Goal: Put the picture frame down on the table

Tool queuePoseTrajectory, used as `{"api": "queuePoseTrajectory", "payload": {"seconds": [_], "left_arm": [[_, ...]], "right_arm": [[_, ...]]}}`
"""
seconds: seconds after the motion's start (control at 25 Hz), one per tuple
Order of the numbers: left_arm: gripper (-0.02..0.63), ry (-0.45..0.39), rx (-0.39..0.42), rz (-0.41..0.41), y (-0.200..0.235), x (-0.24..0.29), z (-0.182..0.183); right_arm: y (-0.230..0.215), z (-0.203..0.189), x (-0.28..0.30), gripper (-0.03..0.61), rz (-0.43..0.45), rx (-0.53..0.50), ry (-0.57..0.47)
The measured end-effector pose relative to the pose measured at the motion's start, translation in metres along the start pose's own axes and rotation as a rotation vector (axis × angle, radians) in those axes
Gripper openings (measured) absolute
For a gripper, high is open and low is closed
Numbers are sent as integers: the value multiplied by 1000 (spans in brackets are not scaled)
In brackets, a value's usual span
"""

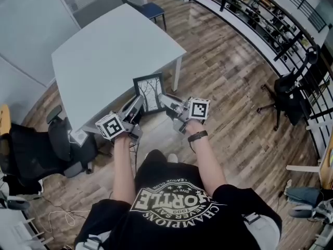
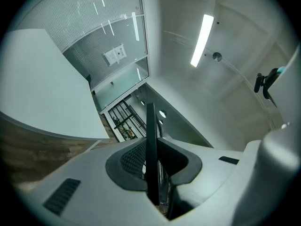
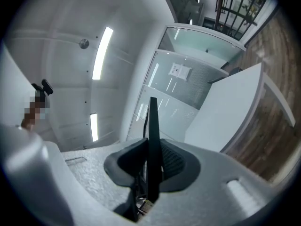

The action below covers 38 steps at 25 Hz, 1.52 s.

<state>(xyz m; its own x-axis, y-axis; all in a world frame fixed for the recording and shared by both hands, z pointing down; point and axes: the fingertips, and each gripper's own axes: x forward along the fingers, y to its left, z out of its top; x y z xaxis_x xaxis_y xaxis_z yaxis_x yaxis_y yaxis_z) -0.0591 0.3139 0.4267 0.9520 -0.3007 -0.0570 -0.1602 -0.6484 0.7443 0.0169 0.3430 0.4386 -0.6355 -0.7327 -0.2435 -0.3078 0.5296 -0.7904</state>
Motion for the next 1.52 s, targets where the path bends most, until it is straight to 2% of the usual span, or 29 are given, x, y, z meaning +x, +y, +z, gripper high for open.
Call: {"api": "queuePoseTrajectory", "payload": {"seconds": [0.2,0.44,0.68,0.92,1.08,1.36,1.52], "left_arm": [[80,46,-10,-55,10,57,-4],[80,56,-56,-49,87,142,15],[78,18,-95,-16,171,211,84],[80,-79,-116,74,256,238,178],[80,-129,-101,145,307,231,234],[81,-190,-73,283,328,218,250],[81,-206,-92,352,383,207,285]], "right_arm": [[-32,39,-22,71,-54,-6,-61],[-125,98,-12,72,-119,18,-83],[-212,176,53,74,-154,27,-47],[-279,232,163,74,-143,29,61],[-310,244,239,78,-119,39,114],[-322,240,274,89,-89,60,198],[-363,236,329,92,-157,83,264]]}}
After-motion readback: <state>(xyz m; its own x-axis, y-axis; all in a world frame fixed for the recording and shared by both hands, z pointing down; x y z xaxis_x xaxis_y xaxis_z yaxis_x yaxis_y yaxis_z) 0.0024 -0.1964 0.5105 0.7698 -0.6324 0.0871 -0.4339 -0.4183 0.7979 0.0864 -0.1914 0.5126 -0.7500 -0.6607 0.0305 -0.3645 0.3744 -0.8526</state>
